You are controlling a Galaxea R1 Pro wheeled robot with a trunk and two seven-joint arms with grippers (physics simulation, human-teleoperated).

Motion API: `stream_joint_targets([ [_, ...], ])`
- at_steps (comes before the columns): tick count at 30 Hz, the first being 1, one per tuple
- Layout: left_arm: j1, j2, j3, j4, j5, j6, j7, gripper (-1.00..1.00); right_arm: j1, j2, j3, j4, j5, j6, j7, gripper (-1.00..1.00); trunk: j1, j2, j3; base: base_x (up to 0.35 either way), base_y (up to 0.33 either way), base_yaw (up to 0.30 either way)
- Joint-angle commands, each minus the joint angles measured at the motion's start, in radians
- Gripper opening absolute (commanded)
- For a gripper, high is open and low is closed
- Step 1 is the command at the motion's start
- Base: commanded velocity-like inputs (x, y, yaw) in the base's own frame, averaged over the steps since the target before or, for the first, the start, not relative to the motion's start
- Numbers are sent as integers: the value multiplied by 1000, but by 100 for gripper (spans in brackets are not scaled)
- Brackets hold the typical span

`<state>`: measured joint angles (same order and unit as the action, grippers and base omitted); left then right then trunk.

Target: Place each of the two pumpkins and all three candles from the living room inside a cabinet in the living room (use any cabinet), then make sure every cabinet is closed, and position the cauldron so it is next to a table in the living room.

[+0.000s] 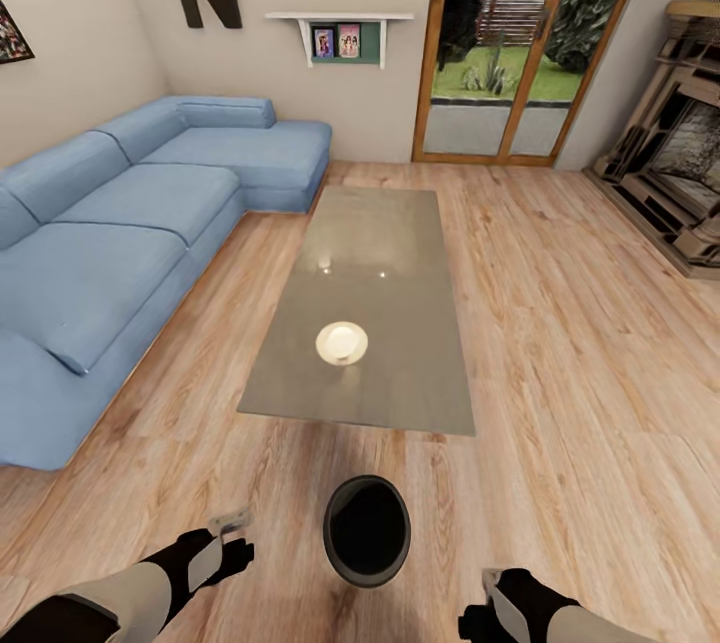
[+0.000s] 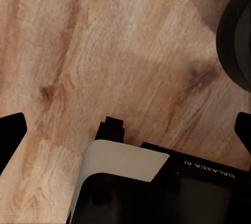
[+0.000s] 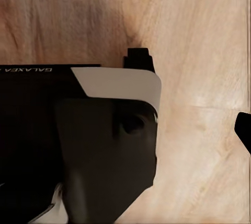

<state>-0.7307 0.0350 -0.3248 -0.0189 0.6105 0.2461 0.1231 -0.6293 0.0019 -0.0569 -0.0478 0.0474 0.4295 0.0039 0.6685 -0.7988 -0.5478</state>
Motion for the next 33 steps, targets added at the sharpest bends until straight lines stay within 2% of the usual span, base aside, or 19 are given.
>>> stream_joint_targets([
  [1,1,0,-9,-1,13,-10,4,100,6,-7,-6,4,6,-9,1,100,-4,7,4,0,0,0],
  [7,24,-4,-9,22,16,-43,4,100,55,-48,-6,20,8,-85,1,100,-27,49,33,0,0,0],
  [10,44,-4,-10,27,18,-64,4,100,74,-73,-6,22,8,-121,1,100,-27,49,38,0,0,0],
  [11,54,-4,-10,31,21,-93,4,100,89,-86,-6,23,8,-137,1,100,-27,49,39,0,0,0],
  [15,65,-4,-10,35,29,-129,5,100,114,-104,-6,23,8,-166,4,100,-27,49,46,0,0,0],
  [19,68,-5,-10,37,43,-143,6,100,139,-117,-6,23,11,-191,37,100,-27,49,52,0,0,0],
  [22,69,-5,-10,38,56,-147,6,100,152,-127,-5,23,30,-197,57,100,-27,49,57,0,0,0],
  [26,69,-8,-10,39,73,-151,6,100,159,-141,-5,23,101,-200,76,100,-27,49,64,0,0,0],
  [28,70,-10,-10,39,76,-152,7,100,160,-142,-6,23,119,-201,82,100,-27,49,67,0,0,0],
  [33,70,-12,-10,39,78,-152,7,100,161,-143,-6,23,134,-201,87,100,-27,49,75,0,0,0],
])
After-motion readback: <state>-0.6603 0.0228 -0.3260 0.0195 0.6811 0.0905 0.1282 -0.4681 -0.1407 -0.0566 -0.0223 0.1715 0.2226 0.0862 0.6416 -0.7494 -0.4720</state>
